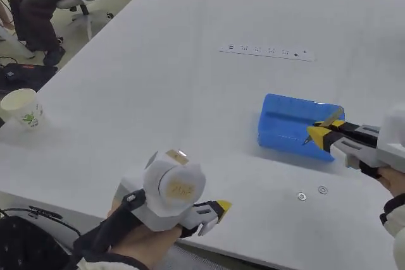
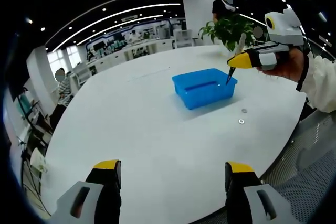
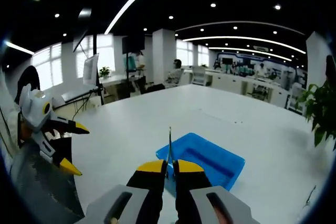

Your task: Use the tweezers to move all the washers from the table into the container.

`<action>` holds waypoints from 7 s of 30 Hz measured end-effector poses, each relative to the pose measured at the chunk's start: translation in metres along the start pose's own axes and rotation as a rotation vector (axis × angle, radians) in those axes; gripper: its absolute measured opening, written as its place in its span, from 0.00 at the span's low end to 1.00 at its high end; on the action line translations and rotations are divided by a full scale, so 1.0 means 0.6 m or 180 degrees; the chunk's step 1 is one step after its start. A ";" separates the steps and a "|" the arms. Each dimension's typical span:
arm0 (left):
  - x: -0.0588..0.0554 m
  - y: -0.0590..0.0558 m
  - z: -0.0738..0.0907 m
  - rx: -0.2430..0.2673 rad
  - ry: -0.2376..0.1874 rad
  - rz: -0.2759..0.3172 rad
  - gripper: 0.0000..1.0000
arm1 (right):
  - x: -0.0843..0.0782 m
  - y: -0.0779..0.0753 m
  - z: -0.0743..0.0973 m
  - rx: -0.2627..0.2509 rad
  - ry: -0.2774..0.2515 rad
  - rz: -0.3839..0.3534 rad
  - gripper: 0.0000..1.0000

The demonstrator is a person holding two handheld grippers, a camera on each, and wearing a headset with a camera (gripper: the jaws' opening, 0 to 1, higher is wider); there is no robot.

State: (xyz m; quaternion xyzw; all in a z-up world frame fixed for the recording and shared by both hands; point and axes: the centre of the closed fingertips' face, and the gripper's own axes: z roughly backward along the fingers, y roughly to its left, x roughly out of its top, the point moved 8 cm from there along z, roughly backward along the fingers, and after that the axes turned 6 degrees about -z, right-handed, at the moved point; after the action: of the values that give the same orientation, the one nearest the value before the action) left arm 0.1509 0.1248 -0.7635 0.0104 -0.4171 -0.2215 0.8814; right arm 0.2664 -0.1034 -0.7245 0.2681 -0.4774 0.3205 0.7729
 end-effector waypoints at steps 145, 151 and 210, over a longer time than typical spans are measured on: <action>-0.009 0.003 -0.003 0.0052 0.0160 -0.0112 0.75 | -0.124 0.018 0.003 -0.0014 0.0367 0.0042 0.03; -0.009 0.003 -0.003 0.0061 0.0160 -0.0112 0.75 | -0.124 0.015 0.004 -0.0026 0.0370 0.0017 0.02; -0.004 0.001 -0.002 0.0045 0.0064 -0.0095 0.74 | -0.003 0.019 0.066 -0.0085 0.0046 -0.0674 0.01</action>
State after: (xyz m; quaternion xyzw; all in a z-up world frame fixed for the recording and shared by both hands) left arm 0.1508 0.1263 -0.7661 0.0250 -0.4095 -0.2316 0.8821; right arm 0.2345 -0.1248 -0.7090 0.3044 -0.4451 0.2326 0.8094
